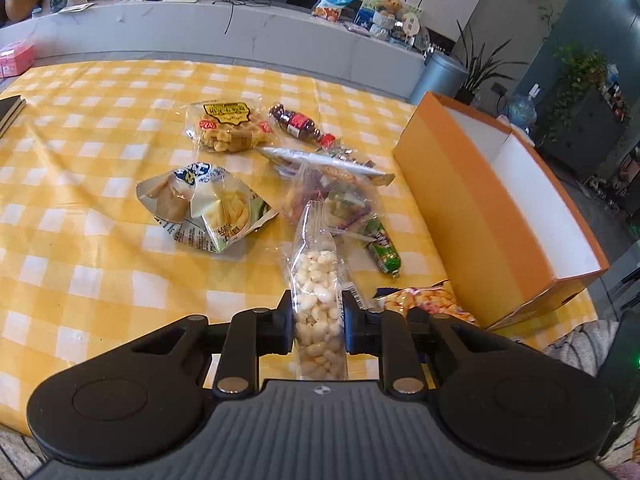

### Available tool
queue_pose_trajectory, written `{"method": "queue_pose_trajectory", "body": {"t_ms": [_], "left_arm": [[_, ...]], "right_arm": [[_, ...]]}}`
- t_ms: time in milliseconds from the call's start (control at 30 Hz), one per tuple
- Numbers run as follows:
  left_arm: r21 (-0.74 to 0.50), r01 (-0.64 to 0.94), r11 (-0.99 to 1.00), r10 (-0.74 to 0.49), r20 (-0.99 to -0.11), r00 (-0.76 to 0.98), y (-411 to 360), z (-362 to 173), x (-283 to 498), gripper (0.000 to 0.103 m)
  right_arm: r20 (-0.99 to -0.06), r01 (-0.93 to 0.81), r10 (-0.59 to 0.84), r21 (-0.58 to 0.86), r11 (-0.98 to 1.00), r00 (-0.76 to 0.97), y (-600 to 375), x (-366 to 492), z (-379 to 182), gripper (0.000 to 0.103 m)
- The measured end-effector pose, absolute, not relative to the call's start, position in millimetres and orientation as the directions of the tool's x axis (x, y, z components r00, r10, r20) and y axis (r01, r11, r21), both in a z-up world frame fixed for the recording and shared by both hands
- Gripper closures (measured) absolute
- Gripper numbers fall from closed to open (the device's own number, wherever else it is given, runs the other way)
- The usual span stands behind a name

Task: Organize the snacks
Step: 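Drop the white-snack bag into the box with the left tool while the right tool carries the chip bag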

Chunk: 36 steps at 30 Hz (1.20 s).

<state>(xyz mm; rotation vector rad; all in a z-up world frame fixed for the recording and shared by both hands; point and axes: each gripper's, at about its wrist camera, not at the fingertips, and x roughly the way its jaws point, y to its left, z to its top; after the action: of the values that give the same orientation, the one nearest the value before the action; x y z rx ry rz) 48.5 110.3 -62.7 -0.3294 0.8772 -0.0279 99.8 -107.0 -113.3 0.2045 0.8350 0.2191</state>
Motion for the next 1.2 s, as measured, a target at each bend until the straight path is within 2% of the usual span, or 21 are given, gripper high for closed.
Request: {"method": "queue_pose_trajectory", "body": {"t_ms": [400,700,833,967,1067,1200], "left_arm": [[-0.321,-0.083,0.944,-0.172,-0.688,0.705,107,-34,30,0.078],[-0.344,-0.070,0.936,-0.173,-0.627,0.759,111,-6,22,0.078],[-0.353,-0.041,0.935,-0.190,-0.593,0.783,108,7,22,0.078],[-0.350,0.008,0.937,-0.214,-0.554,0.805,99,21,27,0.078],[-0.356,0.045,0.933,-0.242,-0.531,0.812,89,33,35,0.078],[-0.368,0.108,0.924,-0.296,-0.505,0.811,71,43,51,0.078]], "right_arm": [[-0.703,-0.115,0.269,0.259,0.959,0.658,-109,96,-108,0.048],[-0.652,-0.170,0.353,0.328,0.929,0.670,-116,85,-89,0.048],[-0.594,-0.208,0.406,0.374,0.904,0.694,-122,74,-69,0.048],[-0.482,-0.270,0.444,0.389,0.881,0.755,-134,57,-40,0.048],[-0.400,-0.282,0.432,0.381,0.880,0.808,-151,47,-17,0.048],[-0.349,-0.222,0.371,0.400,0.889,0.861,-186,46,3,0.048]]}}
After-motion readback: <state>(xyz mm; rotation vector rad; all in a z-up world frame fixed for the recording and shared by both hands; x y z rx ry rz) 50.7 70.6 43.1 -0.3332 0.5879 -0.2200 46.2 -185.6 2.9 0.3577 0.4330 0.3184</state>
